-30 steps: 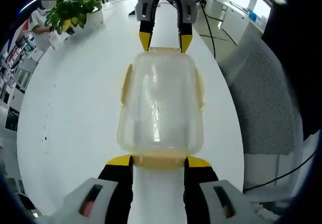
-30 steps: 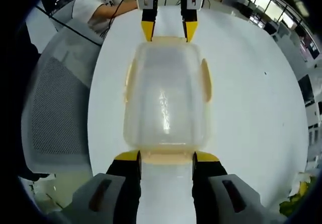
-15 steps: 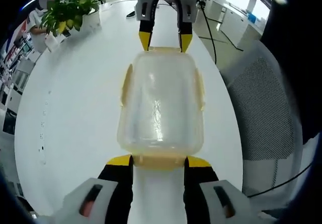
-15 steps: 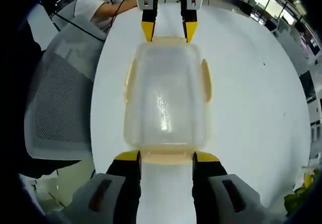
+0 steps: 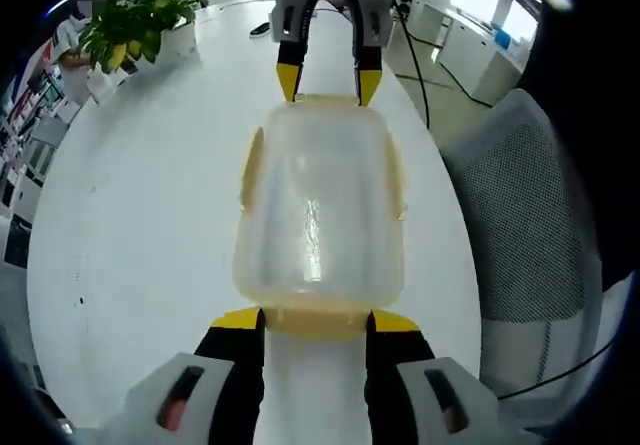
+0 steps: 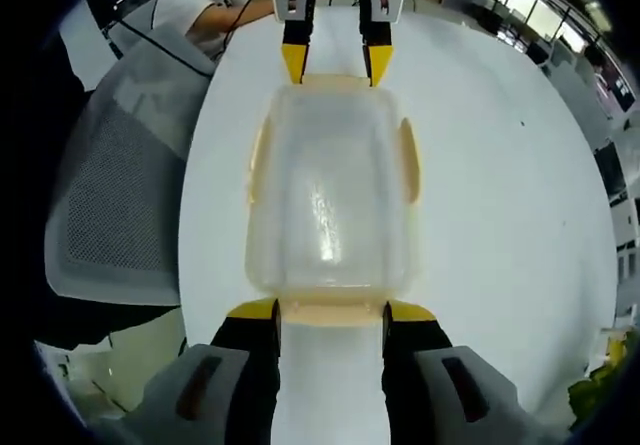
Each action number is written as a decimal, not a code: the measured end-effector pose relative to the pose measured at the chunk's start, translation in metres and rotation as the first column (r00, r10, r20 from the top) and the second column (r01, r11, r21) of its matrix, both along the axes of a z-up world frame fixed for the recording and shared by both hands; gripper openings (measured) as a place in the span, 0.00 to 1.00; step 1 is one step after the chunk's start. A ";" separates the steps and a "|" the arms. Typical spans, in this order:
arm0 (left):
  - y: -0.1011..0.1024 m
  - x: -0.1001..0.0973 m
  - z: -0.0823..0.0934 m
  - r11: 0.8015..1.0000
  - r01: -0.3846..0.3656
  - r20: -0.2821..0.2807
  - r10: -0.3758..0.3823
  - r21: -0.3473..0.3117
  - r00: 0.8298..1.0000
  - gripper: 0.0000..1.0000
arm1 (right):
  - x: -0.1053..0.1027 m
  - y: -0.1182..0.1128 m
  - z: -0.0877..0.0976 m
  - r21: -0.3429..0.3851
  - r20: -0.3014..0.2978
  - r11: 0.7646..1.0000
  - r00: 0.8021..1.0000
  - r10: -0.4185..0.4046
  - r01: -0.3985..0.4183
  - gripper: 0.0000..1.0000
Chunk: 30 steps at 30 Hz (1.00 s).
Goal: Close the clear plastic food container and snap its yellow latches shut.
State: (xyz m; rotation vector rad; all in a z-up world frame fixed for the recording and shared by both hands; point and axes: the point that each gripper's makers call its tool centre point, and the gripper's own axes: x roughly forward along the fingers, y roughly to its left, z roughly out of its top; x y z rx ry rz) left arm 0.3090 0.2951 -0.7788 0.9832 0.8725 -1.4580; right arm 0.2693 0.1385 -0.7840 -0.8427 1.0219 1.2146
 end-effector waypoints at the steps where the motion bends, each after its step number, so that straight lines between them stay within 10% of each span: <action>1: 0.000 0.000 -0.001 1.000 -0.002 0.001 0.002 0.001 1.000 0.34 | 0.000 0.000 -0.001 -0.002 0.002 1.000 1.000 0.002 -0.002 0.36; 30: 0.000 0.000 -0.013 0.998 -0.011 0.011 0.010 0.056 1.000 0.34 | 0.004 0.000 -0.011 0.090 0.024 0.996 1.000 0.008 -0.010 0.37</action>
